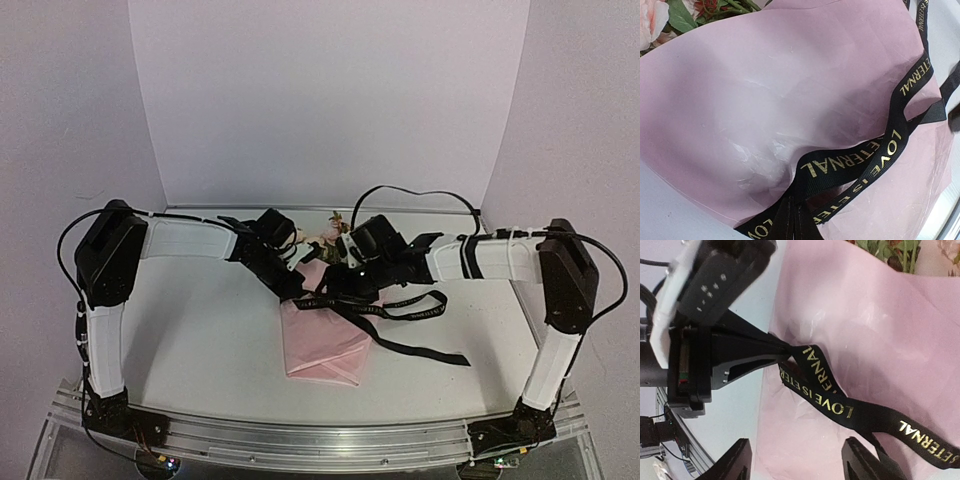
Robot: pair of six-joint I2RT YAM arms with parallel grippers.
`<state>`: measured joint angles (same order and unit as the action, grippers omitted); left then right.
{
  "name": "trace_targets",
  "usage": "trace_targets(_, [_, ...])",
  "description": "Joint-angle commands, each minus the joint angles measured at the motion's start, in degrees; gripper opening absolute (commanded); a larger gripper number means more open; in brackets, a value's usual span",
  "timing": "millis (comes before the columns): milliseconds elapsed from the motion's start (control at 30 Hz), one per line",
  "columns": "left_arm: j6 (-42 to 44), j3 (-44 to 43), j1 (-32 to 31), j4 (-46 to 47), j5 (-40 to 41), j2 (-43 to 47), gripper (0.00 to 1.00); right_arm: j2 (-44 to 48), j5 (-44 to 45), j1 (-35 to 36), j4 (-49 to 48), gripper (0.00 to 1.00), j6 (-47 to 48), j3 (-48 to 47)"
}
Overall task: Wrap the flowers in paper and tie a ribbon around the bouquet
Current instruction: Cross the ribbon over the folded bouquet.
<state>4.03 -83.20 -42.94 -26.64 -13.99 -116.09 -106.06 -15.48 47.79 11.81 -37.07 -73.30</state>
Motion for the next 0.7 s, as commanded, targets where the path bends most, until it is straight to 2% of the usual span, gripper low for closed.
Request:
trace_targets(0, [-0.59,-1.79,0.32,0.37,-2.03,1.93,0.0,0.19,-7.95,-4.64,6.87,0.68,15.31,-4.07])
trace_targets(167, [-0.6,-1.84,0.47,0.27,-2.54,1.62,0.0,-6.98,-15.1,-6.25,18.17,0.77,23.84,-14.58])
trace_targets(300, [-0.59,-2.36,0.66,0.03,-3.24,1.2,0.0,-11.01,-15.64,-6.3,22.34,0.79,28.03,-19.53])
trace_targets(667, [-0.6,-4.0,1.08,-0.86,-4.33,0.31,0.0,-16.22,-17.36,-6.22,25.91,0.63,29.2,-24.36])
